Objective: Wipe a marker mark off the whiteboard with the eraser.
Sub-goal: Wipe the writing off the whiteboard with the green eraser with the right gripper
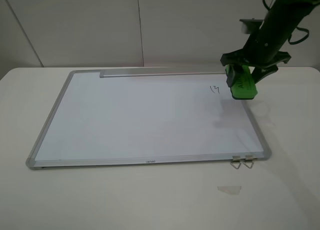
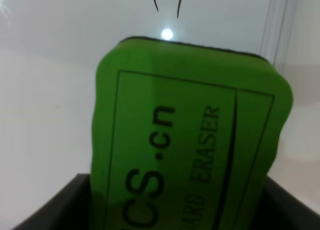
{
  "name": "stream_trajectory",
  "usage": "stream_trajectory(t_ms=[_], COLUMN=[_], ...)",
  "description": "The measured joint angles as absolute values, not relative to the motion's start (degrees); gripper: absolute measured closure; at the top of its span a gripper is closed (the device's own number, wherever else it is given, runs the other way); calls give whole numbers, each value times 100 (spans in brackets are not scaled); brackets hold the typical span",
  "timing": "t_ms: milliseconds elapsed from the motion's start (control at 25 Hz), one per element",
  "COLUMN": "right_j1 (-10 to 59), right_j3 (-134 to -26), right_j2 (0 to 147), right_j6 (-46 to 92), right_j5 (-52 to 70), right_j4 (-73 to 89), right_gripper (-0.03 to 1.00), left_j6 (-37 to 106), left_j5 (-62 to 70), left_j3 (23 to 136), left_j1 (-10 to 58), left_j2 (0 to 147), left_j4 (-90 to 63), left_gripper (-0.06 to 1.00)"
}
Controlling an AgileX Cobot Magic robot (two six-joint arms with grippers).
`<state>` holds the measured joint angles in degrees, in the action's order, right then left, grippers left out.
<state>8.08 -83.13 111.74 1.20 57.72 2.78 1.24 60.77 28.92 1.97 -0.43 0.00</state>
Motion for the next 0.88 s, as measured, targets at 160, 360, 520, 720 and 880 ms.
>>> stream_trajectory(t_ms=[160,360,520,720,880], right_j1=[819,819,819,819,826], right_j3=[-9181,-10237,-10978,-11725,-11899], right_j2=[11936,12976,13658,14223,14365], right_j6=[120,120,120,126,126], right_j5=[6159,6597,6888,7087,7149], right_j4=[169,-56,-104,-145,-150], right_gripper=[35,35,35,36,36], left_j6=[124,124,124,124,124], left_j5=[6077,6077,6077,6077,6077], left_j3=[2892,2892,2892,2892,2892], left_j1=[197,197,197,197,197], left_j2=[-43,-43,-43,-43,-43], left_j4=[0,0,0,0,0], left_gripper=[26,26,26,26,26])
